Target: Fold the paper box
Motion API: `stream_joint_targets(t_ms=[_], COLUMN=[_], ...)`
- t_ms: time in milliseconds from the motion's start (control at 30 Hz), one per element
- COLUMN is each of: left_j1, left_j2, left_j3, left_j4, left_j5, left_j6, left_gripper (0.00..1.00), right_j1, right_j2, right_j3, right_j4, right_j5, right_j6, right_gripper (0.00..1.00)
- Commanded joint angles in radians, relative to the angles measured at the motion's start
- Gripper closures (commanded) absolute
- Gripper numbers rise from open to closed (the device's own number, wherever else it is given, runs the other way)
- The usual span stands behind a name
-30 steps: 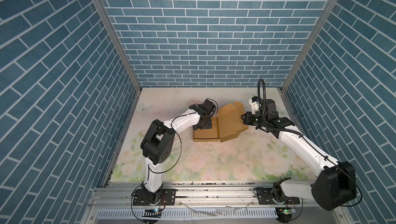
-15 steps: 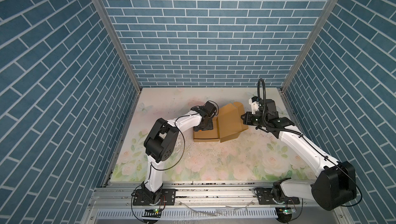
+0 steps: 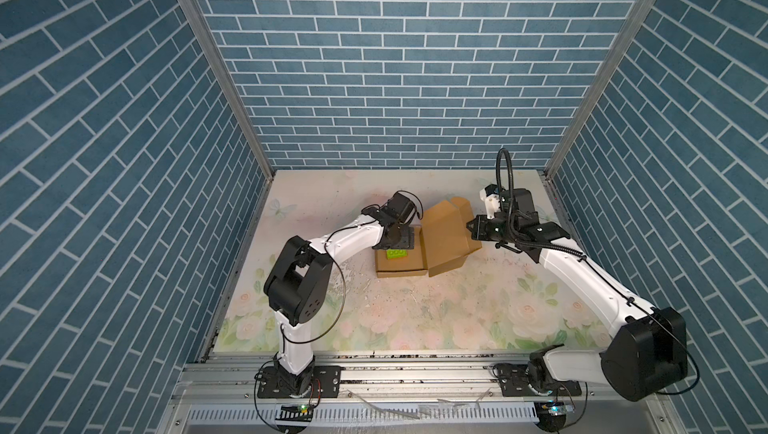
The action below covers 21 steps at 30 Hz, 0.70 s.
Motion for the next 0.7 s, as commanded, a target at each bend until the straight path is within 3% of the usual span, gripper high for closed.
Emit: stream_joint_targets(t_ms=[0, 333, 500, 667], left_j1=[0.031, 0.112, 0.118, 0.120], left_j2=[-0.046, 0.031, 0.079, 0.104], left_j3=[0.012, 0.104, 0.085, 0.061], left_j4=[0.014, 0.009, 0.036, 0.068], left_j5=[0.016, 0.104, 0.148, 0.147], left_j6=[0.147, 0.533, 0.638, 0.660], left_gripper=[0.14, 0.13, 0.15, 0.17], right_j1=[0.005, 0.005, 0.005, 0.005], right_j2=[0.029, 0.131, 0.147, 0.163], right_j3=[0.058, 0.191, 0.230, 0.254], right_j4=[-0.051, -0.148, -0.170, -0.176], right_j5=[-0.030, -0.083, -0.104, -0.107], right_j6=[-0.074, -0.163, -0.195, -0.206], right_gripper=[1.00, 1.00, 1.00, 1.00])
